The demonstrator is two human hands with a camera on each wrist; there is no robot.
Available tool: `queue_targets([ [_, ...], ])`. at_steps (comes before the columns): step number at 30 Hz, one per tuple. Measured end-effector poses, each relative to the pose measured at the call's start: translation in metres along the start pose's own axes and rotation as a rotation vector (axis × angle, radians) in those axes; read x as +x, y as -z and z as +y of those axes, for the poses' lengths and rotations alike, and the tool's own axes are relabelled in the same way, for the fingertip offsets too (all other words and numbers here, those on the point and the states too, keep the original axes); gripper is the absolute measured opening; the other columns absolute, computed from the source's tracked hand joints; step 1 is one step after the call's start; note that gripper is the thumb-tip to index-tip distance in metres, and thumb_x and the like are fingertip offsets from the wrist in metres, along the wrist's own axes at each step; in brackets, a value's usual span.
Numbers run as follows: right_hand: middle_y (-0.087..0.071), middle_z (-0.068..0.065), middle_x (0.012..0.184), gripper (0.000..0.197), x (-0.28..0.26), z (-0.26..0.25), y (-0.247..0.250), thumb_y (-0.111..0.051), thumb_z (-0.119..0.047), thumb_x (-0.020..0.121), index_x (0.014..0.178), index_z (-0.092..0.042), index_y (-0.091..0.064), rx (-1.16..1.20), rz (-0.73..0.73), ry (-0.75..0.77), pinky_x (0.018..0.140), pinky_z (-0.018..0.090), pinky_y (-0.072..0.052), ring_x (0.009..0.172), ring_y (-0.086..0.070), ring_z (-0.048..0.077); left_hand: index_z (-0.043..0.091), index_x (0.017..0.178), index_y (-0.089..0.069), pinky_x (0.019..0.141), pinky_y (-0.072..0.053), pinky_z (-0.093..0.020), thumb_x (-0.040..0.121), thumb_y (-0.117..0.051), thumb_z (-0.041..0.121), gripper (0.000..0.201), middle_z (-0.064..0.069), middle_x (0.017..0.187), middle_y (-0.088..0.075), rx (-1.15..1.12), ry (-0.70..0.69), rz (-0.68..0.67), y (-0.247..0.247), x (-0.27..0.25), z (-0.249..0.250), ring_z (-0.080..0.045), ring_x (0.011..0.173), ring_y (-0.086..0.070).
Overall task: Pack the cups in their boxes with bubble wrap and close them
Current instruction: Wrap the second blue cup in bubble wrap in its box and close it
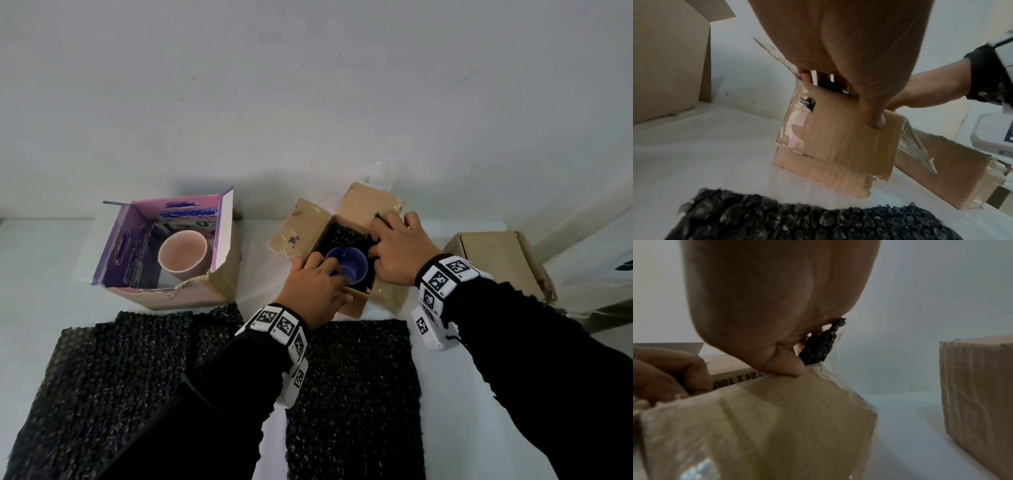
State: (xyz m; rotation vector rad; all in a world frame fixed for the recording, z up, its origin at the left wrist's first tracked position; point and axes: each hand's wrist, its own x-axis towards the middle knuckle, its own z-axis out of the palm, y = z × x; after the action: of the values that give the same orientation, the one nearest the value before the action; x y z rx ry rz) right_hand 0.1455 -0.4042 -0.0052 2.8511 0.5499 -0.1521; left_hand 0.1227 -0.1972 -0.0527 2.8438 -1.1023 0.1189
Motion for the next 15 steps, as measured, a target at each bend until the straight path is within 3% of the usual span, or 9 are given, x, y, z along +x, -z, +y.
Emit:
queue_targets([
  [4, -0.04, -0.001, 0.123, 0.033, 0.003, 0.002, 0.005, -0.045, -0.033, 0.085, 0.104, -0.028, -0.07, 0.176, -0.043, -0.065, 0.091, 0.038, -0.03, 0.116, -0.029, 0.025, 0.032, 0.098, -0.07, 0.08, -0.039, -0.041, 0.083, -0.04, 0.056, 0.041, 0.005, 0.096, -0.061, -0.039, -0.015, 0.038, -0.004, -0.002, -0.004, -0.024, 0.091, -0.052],
  [7, -0.043, 0.007, 0.119, 0.037, 0.001, 0.006, 0.002, -0.056, -0.036, 0.079, 0.112, -0.019, -0.062, 0.334, 0.179, -0.207, 0.085, 0.039, -0.046, 0.108, -0.039, 0.029, 0.031, 0.094, -0.07, 0.077, -0.043, -0.04, 0.082, -0.043, 0.054, 0.038, 0.005, 0.09, -0.062, -0.055, -0.018, 0.097, -0.01, -0.005, -0.004, -0.024, 0.085, -0.055],
  [9, -0.047, 0.01, 0.116, 0.042, -0.001, 0.006, -0.002, -0.062, -0.037, 0.08, 0.115, -0.015, -0.055, 0.43, 0.246, -0.298, 0.079, 0.037, -0.049, 0.105, -0.045, 0.029, 0.028, 0.095, -0.07, 0.077, -0.045, -0.041, 0.082, -0.045, 0.052, 0.037, 0.003, 0.091, -0.061, -0.073, -0.018, 0.118, -0.011, -0.005, -0.003, -0.025, 0.085, -0.054],
  [12, -0.057, 0.006, 0.102, 0.03, 0.0, 0.0, -0.004, -0.068, -0.021, 0.08, 0.105, -0.018, -0.05, 0.575, 0.303, -0.314, 0.075, 0.035, -0.047, 0.093, -0.055, 0.027, 0.026, 0.097, -0.069, 0.076, -0.043, -0.039, 0.084, -0.045, 0.051, 0.037, -0.001, 0.099, -0.055, -0.145, 0.008, 0.137, -0.013, -0.006, 0.001, -0.024, 0.088, -0.051],
  [15, -0.056, 0.006, 0.097, 0.022, 0.003, -0.011, -0.003, -0.067, -0.012, 0.082, 0.095, -0.017, -0.051, 0.55, 0.346, -0.282, 0.067, 0.038, -0.049, 0.077, -0.057, 0.028, 0.02, 0.096, -0.069, 0.074, -0.043, -0.034, 0.084, -0.047, 0.048, 0.037, -0.005, 0.101, -0.046, -0.242, 0.029, 0.161, -0.013, -0.008, 0.005, -0.023, 0.088, -0.048],
])
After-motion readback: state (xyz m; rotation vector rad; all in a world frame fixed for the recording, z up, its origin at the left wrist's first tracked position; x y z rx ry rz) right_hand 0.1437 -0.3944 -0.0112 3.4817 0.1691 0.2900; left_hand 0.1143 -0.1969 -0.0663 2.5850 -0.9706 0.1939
